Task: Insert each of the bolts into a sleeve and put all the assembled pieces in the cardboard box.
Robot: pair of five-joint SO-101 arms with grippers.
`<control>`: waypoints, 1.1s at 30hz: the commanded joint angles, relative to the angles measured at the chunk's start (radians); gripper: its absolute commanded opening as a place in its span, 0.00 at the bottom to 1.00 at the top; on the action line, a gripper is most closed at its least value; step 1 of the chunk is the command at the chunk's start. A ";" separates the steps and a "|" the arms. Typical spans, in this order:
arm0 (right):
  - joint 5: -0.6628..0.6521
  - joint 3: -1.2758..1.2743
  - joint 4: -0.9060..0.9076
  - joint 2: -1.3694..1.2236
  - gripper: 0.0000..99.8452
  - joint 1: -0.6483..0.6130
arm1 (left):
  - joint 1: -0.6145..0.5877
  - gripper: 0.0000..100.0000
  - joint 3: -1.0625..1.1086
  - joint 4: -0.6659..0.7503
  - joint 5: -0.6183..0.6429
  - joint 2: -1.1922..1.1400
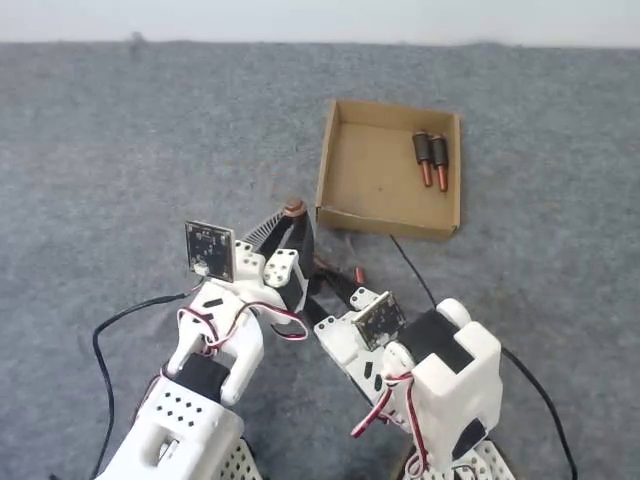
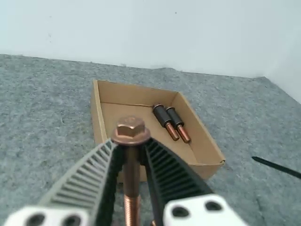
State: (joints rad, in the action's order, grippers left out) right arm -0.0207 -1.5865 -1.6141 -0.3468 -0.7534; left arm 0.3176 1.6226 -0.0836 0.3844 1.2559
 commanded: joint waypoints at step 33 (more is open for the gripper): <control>-0.017 0.003 0.001 0.010 0.01 -0.005 | -0.006 0.01 -0.035 0.035 0.006 0.032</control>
State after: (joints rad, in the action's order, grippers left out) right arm -0.0207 -1.5865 -1.6141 -0.3468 -0.7534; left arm 0.3191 1.6241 -0.0836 0.3828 1.2559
